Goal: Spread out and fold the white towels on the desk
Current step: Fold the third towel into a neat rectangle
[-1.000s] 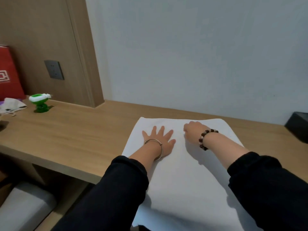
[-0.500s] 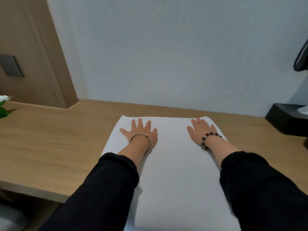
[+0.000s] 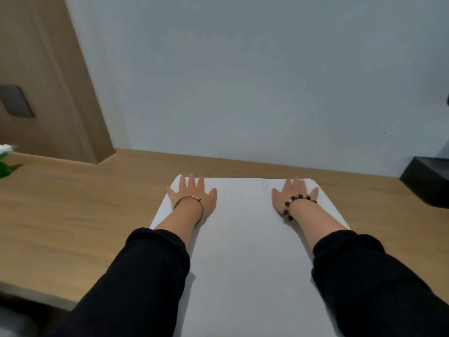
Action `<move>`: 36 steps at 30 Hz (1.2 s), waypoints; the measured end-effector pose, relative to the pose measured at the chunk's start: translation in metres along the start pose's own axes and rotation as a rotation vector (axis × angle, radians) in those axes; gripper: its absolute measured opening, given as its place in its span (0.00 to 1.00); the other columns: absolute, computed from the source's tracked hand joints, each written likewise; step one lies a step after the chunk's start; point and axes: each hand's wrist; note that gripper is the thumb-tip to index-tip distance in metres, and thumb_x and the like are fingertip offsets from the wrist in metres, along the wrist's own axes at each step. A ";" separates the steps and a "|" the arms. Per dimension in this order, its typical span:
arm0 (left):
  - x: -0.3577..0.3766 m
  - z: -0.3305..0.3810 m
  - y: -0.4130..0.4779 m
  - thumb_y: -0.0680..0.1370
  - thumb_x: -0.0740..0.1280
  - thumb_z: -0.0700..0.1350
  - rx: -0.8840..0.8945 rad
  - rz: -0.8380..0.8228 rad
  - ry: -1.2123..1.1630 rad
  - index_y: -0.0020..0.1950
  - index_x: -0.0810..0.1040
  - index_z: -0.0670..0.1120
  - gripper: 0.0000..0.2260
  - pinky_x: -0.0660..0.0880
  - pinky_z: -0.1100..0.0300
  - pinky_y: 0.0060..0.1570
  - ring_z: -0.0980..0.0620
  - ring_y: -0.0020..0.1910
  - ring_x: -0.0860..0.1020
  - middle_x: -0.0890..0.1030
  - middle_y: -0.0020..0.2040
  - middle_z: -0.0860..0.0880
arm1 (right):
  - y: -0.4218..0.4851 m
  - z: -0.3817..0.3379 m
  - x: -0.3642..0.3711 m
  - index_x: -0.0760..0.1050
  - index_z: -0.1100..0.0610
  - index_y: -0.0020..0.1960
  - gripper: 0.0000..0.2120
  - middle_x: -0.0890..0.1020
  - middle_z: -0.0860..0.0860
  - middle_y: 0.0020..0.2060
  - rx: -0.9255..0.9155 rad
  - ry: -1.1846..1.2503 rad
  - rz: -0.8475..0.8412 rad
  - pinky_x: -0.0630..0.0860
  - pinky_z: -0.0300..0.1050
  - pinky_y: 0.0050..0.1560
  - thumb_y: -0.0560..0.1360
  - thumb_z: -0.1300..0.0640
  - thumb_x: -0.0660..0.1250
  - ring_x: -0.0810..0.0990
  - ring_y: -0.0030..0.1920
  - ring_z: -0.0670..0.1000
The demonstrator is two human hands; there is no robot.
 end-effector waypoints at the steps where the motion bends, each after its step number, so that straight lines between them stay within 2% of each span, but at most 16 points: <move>1: 0.000 -0.001 0.002 0.79 0.41 0.61 0.024 0.012 0.004 0.77 0.44 0.53 0.28 0.42 0.37 0.70 0.49 0.76 0.39 0.41 0.78 0.53 | -0.005 -0.015 0.004 0.43 0.54 0.78 0.29 0.42 0.51 0.77 -0.151 0.035 0.007 0.39 0.59 0.73 0.80 0.43 0.40 0.41 0.77 0.51; 3: 0.002 -0.003 0.006 0.79 0.42 0.58 0.137 0.029 0.015 0.78 0.44 0.52 0.27 0.43 0.39 0.71 0.50 0.76 0.40 0.42 0.78 0.53 | -0.014 -0.034 0.014 0.44 0.49 0.78 0.27 0.43 0.49 0.77 -0.449 0.046 0.035 0.40 0.57 0.73 0.81 0.44 0.41 0.42 0.77 0.49; 4: 0.002 -0.006 0.007 0.80 0.42 0.57 0.217 0.022 0.027 0.78 0.44 0.52 0.26 0.43 0.40 0.72 0.51 0.76 0.40 0.42 0.78 0.54 | -0.013 -0.034 0.016 0.44 0.47 0.78 0.26 0.43 0.49 0.77 -0.517 0.039 0.040 0.41 0.57 0.73 0.81 0.44 0.41 0.42 0.77 0.49; 6: 0.002 -0.014 0.010 0.80 0.42 0.57 0.329 -0.004 0.047 0.77 0.44 0.54 0.25 0.43 0.42 0.72 0.52 0.76 0.41 0.42 0.78 0.55 | -0.004 -0.017 0.013 0.44 0.47 0.77 0.26 0.43 0.48 0.77 -0.457 0.040 0.035 0.42 0.58 0.73 0.81 0.44 0.41 0.43 0.77 0.50; 8: 0.003 -0.023 0.015 0.80 0.43 0.58 0.322 0.008 0.042 0.77 0.45 0.53 0.26 0.43 0.43 0.72 0.52 0.76 0.41 0.43 0.78 0.55 | 0.004 0.007 0.010 0.44 0.49 0.78 0.27 0.43 0.48 0.77 -0.298 0.040 0.048 0.42 0.58 0.73 0.81 0.44 0.41 0.43 0.77 0.50; 12: 0.000 -0.034 0.018 0.80 0.43 0.58 0.108 -0.006 -0.023 0.78 0.45 0.49 0.27 0.45 0.43 0.73 0.52 0.76 0.42 0.42 0.78 0.54 | 0.010 0.040 0.008 0.46 0.55 0.78 0.28 0.45 0.50 0.77 -0.020 0.056 0.093 0.43 0.58 0.74 0.81 0.46 0.41 0.44 0.77 0.50; 15: -0.004 -0.028 0.011 0.80 0.43 0.56 -0.074 -0.001 -0.042 0.78 0.43 0.46 0.28 0.43 0.42 0.72 0.50 0.76 0.40 0.41 0.78 0.52 | 0.011 0.037 0.009 0.44 0.57 0.78 0.28 0.42 0.51 0.77 0.108 0.044 0.100 0.40 0.60 0.74 0.81 0.47 0.40 0.41 0.77 0.51; 17: -0.006 -0.018 0.005 0.81 0.42 0.56 -0.044 0.039 0.022 0.78 0.44 0.45 0.28 0.41 0.41 0.71 0.49 0.76 0.38 0.41 0.78 0.51 | 0.007 0.028 0.008 0.43 0.57 0.78 0.28 0.41 0.52 0.77 0.074 0.042 0.135 0.40 0.60 0.74 0.81 0.47 0.41 0.39 0.76 0.52; 20: -0.003 0.000 -0.003 0.81 0.41 0.56 0.348 0.037 0.056 0.78 0.45 0.52 0.25 0.40 0.41 0.71 0.49 0.76 0.37 0.42 0.78 0.55 | -0.002 0.004 0.012 0.41 0.52 0.78 0.27 0.40 0.51 0.77 -0.336 0.037 0.183 0.40 0.59 0.73 0.81 0.47 0.43 0.39 0.76 0.51; 22: -0.001 0.004 -0.002 0.81 0.41 0.57 0.466 -0.021 0.057 0.77 0.44 0.55 0.24 0.40 0.43 0.72 0.51 0.76 0.39 0.42 0.78 0.57 | -0.003 -0.006 0.017 0.43 0.49 0.78 0.26 0.42 0.49 0.77 -0.469 0.025 0.107 0.41 0.59 0.73 0.81 0.46 0.41 0.41 0.77 0.50; 29: -0.005 -0.024 0.017 0.82 0.42 0.54 0.337 -0.068 0.044 0.77 0.45 0.56 0.23 0.43 0.43 0.72 0.52 0.76 0.43 0.44 0.78 0.56 | 0.024 0.022 0.017 0.45 0.47 0.77 0.26 0.43 0.47 0.77 -0.239 0.026 0.029 0.42 0.61 0.72 0.80 0.43 0.40 0.43 0.77 0.50; 33: -0.016 -0.034 0.028 0.83 0.46 0.48 0.338 -0.091 0.037 0.77 0.52 0.51 0.21 0.53 0.42 0.71 0.52 0.75 0.52 0.54 0.76 0.52 | 0.046 0.043 0.007 0.44 0.52 0.78 0.28 0.44 0.51 0.77 -0.197 -0.017 -0.065 0.45 0.61 0.74 0.81 0.43 0.41 0.44 0.77 0.52; 36: -0.030 -0.033 0.032 0.83 0.51 0.43 0.384 -0.136 0.028 0.76 0.56 0.46 0.20 0.57 0.53 0.69 0.48 0.73 0.58 0.61 0.74 0.46 | 0.055 0.056 -0.011 0.45 0.58 0.78 0.28 0.46 0.55 0.77 -0.211 -0.036 -0.157 0.47 0.53 0.75 0.83 0.46 0.46 0.45 0.77 0.55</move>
Point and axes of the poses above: each hand's wrist, its own y-axis towards the middle knuckle, its own x-axis out of the palm, z = x × y
